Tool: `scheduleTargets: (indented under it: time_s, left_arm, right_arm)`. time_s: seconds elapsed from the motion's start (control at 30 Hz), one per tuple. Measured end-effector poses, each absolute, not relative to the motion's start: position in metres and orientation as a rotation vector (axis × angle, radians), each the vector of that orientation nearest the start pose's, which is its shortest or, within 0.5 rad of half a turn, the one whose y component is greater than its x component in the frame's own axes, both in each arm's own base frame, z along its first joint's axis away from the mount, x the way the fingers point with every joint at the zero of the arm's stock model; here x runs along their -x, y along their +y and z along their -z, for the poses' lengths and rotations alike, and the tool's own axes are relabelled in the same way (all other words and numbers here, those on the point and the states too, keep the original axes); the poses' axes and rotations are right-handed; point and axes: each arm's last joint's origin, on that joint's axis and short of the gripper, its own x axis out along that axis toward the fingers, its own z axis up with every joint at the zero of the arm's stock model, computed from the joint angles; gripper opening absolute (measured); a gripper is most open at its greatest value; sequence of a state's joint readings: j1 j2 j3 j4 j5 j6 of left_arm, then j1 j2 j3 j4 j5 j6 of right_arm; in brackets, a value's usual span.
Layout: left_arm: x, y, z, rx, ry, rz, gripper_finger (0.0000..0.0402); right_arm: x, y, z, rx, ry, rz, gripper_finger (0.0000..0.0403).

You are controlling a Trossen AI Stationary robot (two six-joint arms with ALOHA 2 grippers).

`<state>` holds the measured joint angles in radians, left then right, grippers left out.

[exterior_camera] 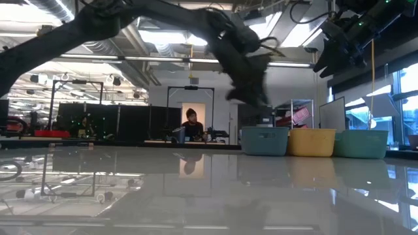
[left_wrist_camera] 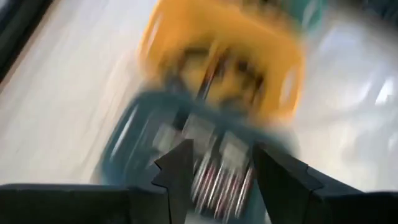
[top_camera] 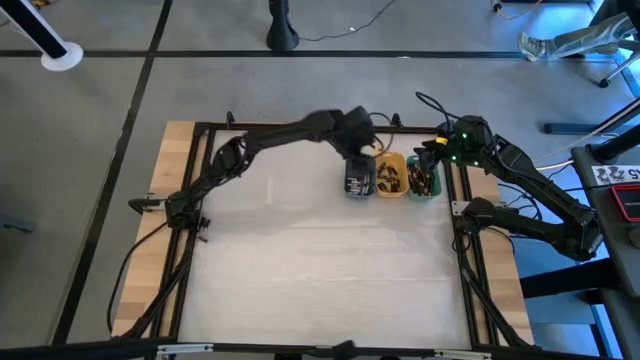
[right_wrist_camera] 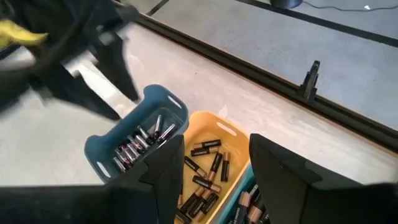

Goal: Sort batteries
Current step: Put the black battery into the yellow bin

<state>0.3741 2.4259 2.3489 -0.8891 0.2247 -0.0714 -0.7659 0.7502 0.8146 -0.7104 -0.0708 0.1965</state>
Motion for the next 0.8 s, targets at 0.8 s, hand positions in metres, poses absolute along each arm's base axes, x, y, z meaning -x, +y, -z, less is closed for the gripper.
scheduleTargets:
  time_s: [0.8]
  left_arm:
    - [-0.246,0.251,-0.292,0.588,1.488,-0.750,0.0155]
  right_arm:
    - [-0.108,-0.099,-0.275,-0.432,0.615,0.657,0.0183]
